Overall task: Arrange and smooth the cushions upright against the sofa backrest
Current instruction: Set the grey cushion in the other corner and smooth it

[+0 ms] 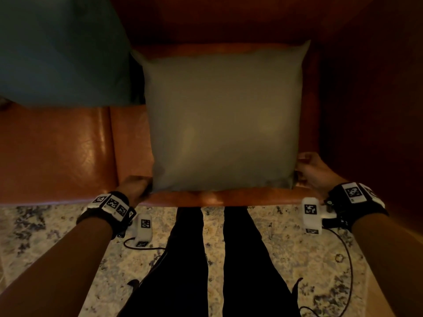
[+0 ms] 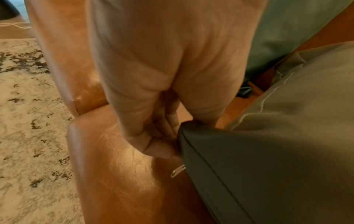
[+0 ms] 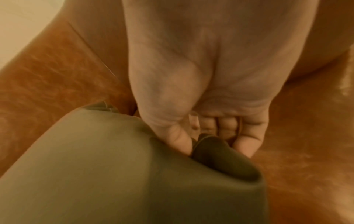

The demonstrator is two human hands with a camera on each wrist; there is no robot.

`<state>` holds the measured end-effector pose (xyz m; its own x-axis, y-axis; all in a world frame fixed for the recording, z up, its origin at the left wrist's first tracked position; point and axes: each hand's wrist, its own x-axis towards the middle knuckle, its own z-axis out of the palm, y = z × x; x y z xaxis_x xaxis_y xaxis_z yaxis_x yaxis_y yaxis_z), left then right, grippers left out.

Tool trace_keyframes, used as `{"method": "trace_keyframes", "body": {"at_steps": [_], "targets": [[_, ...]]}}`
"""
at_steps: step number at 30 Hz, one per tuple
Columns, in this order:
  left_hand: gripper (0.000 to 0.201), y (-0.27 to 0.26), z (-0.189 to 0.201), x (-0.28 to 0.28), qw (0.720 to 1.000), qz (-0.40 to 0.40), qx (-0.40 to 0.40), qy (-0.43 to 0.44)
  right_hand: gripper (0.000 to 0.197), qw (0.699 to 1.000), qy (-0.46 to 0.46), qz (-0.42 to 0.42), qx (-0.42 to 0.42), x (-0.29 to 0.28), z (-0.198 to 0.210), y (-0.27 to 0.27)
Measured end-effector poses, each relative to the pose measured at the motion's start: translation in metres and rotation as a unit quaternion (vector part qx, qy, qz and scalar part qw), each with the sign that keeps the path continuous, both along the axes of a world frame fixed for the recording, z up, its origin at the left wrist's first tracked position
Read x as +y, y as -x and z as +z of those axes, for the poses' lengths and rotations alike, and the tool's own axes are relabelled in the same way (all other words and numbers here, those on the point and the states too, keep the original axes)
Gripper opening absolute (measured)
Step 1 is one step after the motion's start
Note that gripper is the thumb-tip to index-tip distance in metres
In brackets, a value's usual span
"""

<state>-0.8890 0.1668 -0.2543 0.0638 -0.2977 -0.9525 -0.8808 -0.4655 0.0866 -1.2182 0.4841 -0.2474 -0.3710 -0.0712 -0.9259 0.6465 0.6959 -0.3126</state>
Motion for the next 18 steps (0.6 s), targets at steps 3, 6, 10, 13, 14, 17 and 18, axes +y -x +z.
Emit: {"method": "trace_keyframes", "body": {"at_steps": [3,6,10,13,14,17,18], "targets": [[0.017,-0.005,-0.003,-0.005,1.0,-0.002,0.011,0.007,0.052,0.999,-0.026,-0.02,0.014,0.014,-0.004,0.001],[0.011,-0.008,-0.006,-0.009,0.999,-0.004,0.03,0.025,0.052,0.995,-0.076,-0.042,0.048,0.029,-0.006,-0.004],[0.023,-0.003,-0.007,-0.002,0.998,-0.017,0.019,0.058,0.022,0.996,-0.08,-0.016,-0.02,0.033,-0.006,-0.014],[0.027,-0.003,-0.007,0.003,0.998,-0.016,0.015,0.066,0.038,0.99,-0.056,-0.088,-0.091,0.031,-0.011,-0.019],[0.025,-0.003,-0.006,0.005,0.998,-0.016,0.014,0.062,0.043,0.986,-0.059,-0.125,-0.094,0.033,-0.013,-0.019],[0.027,-0.005,-0.005,0.003,0.999,-0.015,0.019,0.047,0.046,0.984,-0.066,-0.12,-0.118,0.037,-0.015,-0.018],[0.026,-0.005,-0.005,0.002,0.999,-0.017,0.017,0.046,0.043,0.986,-0.062,-0.092,-0.127,0.036,-0.01,-0.017]]}}
